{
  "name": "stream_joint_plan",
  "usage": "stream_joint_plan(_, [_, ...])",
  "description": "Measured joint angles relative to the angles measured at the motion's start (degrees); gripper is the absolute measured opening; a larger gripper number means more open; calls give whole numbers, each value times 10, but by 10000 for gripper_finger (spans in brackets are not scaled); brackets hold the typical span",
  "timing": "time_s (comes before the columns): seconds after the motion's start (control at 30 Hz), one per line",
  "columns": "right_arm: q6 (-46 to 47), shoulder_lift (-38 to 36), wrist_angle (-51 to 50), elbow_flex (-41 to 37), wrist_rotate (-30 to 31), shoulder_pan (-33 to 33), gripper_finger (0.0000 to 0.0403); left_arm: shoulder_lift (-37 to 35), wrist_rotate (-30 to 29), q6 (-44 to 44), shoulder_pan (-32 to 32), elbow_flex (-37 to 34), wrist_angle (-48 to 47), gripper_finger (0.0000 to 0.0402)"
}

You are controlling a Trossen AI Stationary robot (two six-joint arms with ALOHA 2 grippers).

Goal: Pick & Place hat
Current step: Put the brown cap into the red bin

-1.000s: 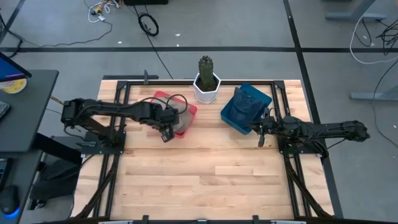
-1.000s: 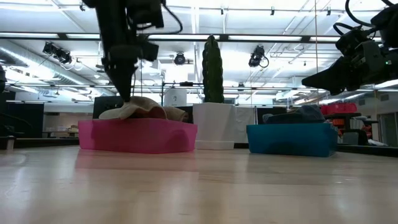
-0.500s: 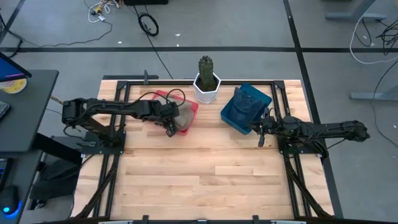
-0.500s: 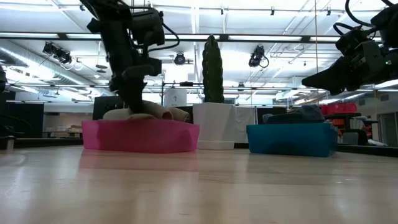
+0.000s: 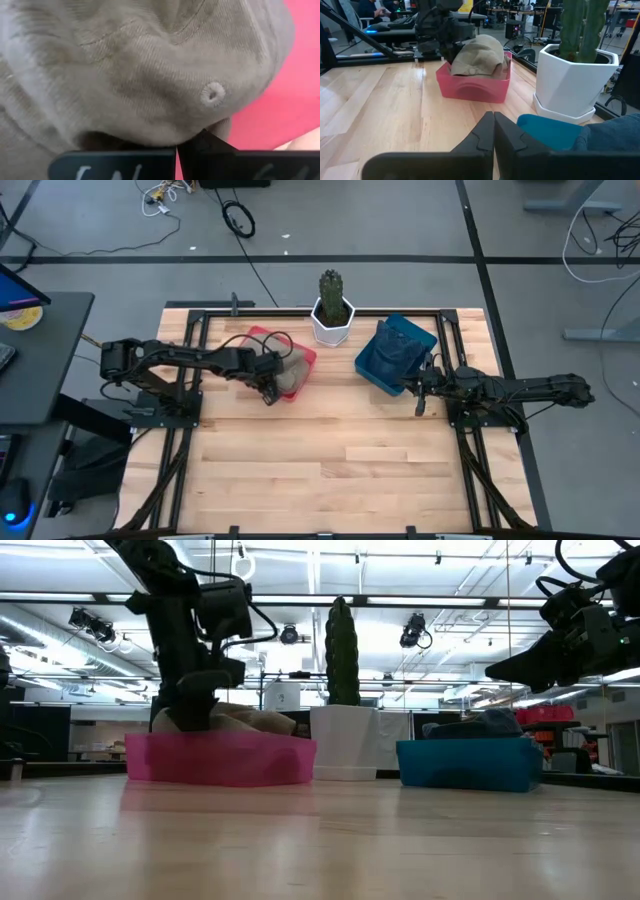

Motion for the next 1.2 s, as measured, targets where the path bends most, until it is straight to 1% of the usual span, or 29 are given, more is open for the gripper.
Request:
stream_joint_plan(0.13, [0, 0, 0, 0, 0, 0, 9, -1, 3, -1, -4, 32, -27, 2])
stream_joint_plan(0.3, [0, 0, 0, 0, 0, 0, 9, -2, -3, 37, -17, 106, -75, 2])
stream_joint_plan(0.37, [0, 0, 0, 0, 0, 0, 9, -2, -28, 58, -23, 130, -76, 2])
stream_joint_plan(0.43, [0, 0, 0, 0, 0, 0, 9, -3, -67, 77, -26, 146, -82, 2])
stream_joint_plan(0.53, [0, 0, 0, 0, 0, 0, 9, -3, -113, 80, -22, 162, -118, 2])
stream_joint_plan(0.8, [0, 0, 0, 0, 0, 0, 9, -3, -183, 67, 2, 172, -203, 2])
stream_joint_plan(0.83, [0, 0, 0, 0, 0, 0, 9, -2, -181, 67, 10, 172, -207, 2])
stream_joint_plan(0.93, [0, 0, 0, 0, 0, 0, 9, -1, -146, 68, 38, 172, -206, 2])
stream_joint_plan(1.03, [0, 0, 0, 0, 0, 0, 9, -1, -140, 84, 57, 169, -188, 2])
stream_joint_plan(1.1, [0, 0, 0, 0, 0, 0, 9, -1, -120, 99, 69, 151, -157, 2])
stream_joint_plan(1.2, [0, 0, 0, 0, 0, 0, 9, -1, -68, 111, 91, 108, -99, 2])
